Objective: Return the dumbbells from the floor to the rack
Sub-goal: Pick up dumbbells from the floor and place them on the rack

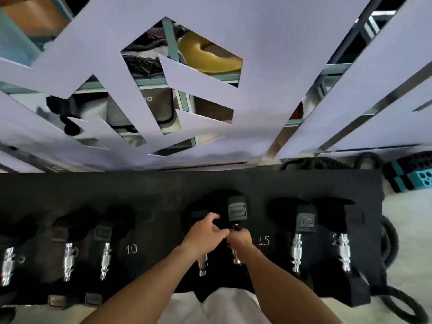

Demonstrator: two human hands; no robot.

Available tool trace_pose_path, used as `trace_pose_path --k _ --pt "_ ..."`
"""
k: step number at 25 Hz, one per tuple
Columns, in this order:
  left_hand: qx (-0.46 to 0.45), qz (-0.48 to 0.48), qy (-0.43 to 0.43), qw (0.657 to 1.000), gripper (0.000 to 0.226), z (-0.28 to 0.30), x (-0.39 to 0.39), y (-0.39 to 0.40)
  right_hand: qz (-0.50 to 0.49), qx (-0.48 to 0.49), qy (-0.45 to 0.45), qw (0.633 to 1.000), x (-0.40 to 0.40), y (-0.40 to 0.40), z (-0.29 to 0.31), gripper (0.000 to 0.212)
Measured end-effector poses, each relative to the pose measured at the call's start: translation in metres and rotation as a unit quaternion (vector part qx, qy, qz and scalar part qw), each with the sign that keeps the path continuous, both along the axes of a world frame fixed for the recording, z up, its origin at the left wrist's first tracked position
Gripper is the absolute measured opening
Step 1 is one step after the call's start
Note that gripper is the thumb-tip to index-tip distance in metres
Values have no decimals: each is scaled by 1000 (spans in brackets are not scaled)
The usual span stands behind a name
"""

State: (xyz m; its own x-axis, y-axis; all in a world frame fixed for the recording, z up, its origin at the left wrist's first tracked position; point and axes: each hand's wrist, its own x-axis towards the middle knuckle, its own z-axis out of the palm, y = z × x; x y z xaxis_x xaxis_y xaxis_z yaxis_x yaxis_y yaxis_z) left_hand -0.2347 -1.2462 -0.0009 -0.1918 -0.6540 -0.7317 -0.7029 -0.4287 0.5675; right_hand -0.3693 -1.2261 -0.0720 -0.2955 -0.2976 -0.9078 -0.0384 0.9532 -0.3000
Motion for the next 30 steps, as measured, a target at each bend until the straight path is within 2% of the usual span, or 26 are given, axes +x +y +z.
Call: trace_pose_path --k 4,7,10,18,21,26,30 --pt "-11 -53 -38 998 53 -7 3 -7 0 12 -12 1000 0 17 -8 35" --pt "-14 -68 -41 997 52 -7 2 -11 40 11 27 999 -1 25 2 32" --pt "-30 -85 -45 995 52 -8 3 -9 80 -13 66 994 3 36 12 37" --pt "-47 -140 -21 989 47 -13 11 4 31 -68 114 991 3 65 37 38" --pt "-26 -158 -18 987 39 -12 18 23 16 -74 90 993 5 82 49 32" --pt "-55 -164 -15 985 24 -2 10 54 64 -90 71 991 0 131 66 23" --pt "-69 -169 -15 983 17 9 -18 92 52 -106 72 990 -27 181 80 20"
